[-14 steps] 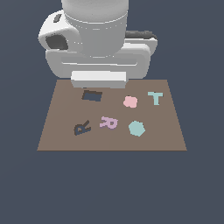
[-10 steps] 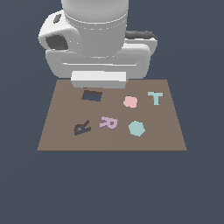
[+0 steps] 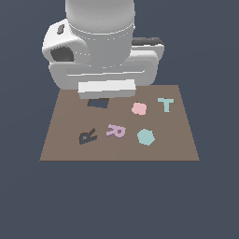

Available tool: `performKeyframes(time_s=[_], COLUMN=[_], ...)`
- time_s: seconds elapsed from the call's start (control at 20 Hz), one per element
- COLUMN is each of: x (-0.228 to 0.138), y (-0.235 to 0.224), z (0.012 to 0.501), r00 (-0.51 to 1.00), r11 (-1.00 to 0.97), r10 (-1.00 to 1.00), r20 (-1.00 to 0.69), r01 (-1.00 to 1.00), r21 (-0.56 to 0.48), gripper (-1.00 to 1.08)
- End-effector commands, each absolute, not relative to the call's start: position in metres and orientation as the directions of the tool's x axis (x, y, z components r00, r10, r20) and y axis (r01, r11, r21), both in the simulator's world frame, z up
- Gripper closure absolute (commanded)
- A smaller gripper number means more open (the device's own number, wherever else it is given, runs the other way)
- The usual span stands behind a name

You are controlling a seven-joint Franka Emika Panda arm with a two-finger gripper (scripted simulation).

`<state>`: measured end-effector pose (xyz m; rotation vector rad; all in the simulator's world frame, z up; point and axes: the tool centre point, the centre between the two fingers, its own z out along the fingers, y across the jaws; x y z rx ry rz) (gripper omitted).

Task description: Insert a designated object into the corresponding slot on a board.

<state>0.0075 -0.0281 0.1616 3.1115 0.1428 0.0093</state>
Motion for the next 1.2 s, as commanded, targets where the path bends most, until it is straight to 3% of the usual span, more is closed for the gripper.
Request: performKeyframes(time_s=[0.0,0.6,1.15], x=[0.009,0.025,0.047], y=[-0.029,-0.032,-0.027], z=[0.158,0.129,0.09], r00=[0.991,0.895,0.626], r11=[-0.991,-0.895,-0.626], r10=[0.132,0.445,0.78], r20=[0.004,0.001,0.0], r01=[0.132,0.445,0.78], r21=[0.026,0.019,0.01], gripper=[-0.92,-0.92,-0.92])
